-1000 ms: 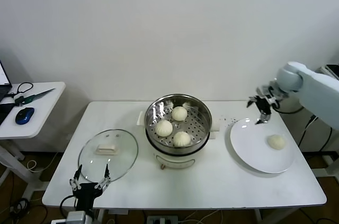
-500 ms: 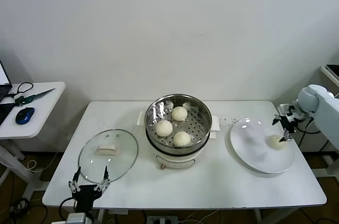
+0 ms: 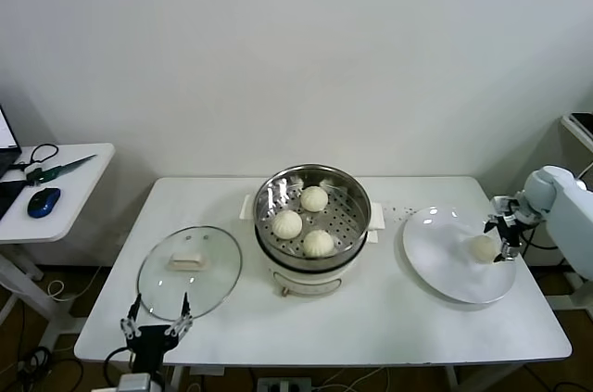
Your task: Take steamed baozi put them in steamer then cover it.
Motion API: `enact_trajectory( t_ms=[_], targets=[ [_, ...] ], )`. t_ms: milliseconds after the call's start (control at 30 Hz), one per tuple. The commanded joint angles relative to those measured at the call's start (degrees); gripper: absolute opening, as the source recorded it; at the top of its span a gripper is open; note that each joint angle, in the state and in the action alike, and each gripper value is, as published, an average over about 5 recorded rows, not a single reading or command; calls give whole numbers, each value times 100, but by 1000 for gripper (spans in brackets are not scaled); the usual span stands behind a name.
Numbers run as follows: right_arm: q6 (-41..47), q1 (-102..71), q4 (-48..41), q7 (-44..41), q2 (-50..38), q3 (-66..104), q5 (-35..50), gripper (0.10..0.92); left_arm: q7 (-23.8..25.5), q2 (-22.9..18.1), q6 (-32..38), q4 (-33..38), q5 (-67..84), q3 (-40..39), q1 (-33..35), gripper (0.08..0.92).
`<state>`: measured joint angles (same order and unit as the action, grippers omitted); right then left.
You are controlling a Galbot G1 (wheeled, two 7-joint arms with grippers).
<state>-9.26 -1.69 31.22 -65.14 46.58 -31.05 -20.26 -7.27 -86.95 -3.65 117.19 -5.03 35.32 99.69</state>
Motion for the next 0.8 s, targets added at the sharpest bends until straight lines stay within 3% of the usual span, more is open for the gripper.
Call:
enact_trajectory(
  t_ms=[33,433,800],
  targets=[
    [-133,-112,-560,13,318,436,-412,823,1,9,-8,-45,-24,-14,-27,823],
    [-194,22,-747,-109,538,426,-570,818,1,16,-13,-53,-25,1,-49,823],
    [-245,97,-707,-211,490,436,-557,712,4,10,5,-41,-21,2,-24,823]
  ],
)
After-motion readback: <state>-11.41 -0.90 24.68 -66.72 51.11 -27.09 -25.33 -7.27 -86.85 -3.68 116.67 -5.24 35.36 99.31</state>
